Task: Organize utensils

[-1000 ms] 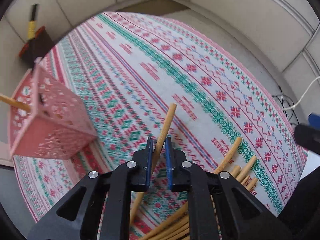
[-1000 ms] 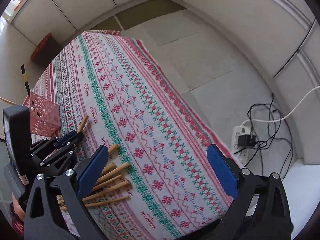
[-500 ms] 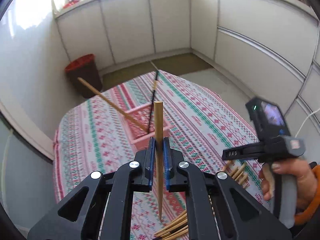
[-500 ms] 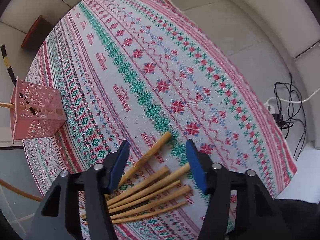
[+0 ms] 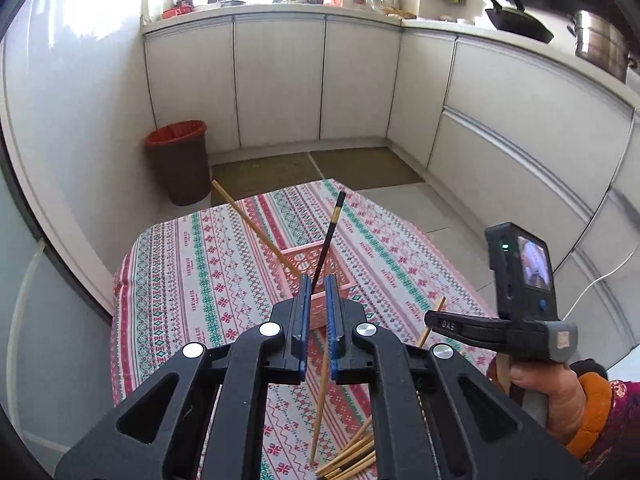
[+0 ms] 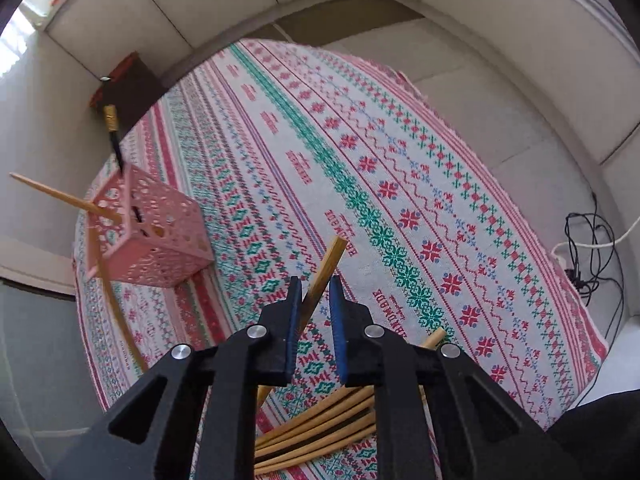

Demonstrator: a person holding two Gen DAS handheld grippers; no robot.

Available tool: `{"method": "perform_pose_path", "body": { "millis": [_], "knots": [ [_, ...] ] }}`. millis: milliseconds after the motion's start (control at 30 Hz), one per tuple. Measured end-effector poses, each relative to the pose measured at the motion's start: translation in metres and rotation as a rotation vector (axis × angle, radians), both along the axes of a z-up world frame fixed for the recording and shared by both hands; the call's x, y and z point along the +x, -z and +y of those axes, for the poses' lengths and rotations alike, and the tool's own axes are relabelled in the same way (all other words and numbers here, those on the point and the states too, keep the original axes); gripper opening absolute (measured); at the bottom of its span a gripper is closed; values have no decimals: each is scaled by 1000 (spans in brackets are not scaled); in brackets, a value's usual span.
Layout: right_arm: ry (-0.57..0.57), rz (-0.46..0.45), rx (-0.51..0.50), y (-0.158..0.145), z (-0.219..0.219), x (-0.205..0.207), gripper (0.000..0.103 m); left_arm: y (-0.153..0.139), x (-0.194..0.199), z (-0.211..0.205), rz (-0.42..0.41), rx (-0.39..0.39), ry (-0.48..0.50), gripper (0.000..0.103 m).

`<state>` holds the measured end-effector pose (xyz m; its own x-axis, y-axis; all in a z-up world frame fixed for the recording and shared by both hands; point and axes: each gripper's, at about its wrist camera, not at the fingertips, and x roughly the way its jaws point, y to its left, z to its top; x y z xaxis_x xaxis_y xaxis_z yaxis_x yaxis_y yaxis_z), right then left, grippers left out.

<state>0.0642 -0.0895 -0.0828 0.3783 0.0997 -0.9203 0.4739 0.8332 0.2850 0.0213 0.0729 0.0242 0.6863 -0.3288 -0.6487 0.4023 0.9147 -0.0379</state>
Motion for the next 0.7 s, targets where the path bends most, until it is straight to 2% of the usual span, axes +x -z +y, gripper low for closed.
{"method": "perform_pose_path", "body": {
  "millis": [67, 133, 200, 233, 300, 367, 467, 500, 533, 600, 700],
  "knots": [
    [-26, -67, -4, -26, 1, -14, 13, -5, -3, 1, 8, -10, 22, 7],
    [-60, -125, -18, -51, 5, -29, 13, 4, 0, -3, 86, -10, 76, 8],
    [-81, -153, -20, -66, 1, -40, 13, 30, 12, -5, 201, -17, 81, 9],
    [-84, -163, -22, -73, -2, -43, 13, 56, 22, -10, 302, 1, 79, 9],
    [-78, -176, -26, -78, -14, -49, 12, 96, 35, -22, 431, 83, 73, 10],
    [-64, -170, -16, -78, -23, -54, 12, 131, 44, -38, 483, 166, 62, 21],
    [-23, -162, 10, -69, -41, -62, 13, 157, 51, -63, 512, 244, 91, 34],
    [-10, -157, 15, -66, -47, -62, 13, 161, 52, -73, 492, 277, 100, 38],
    [-3, -150, 22, -63, -52, -61, 13, 165, 53, -85, 454, 315, 109, 47],
    [1, -139, 37, -55, -58, -60, 13, 172, 59, -104, 395, 366, 119, 49],
    [3, -135, 44, -48, -65, -56, 13, 187, 72, -118, 385, 417, 108, 49]
  ]
}}
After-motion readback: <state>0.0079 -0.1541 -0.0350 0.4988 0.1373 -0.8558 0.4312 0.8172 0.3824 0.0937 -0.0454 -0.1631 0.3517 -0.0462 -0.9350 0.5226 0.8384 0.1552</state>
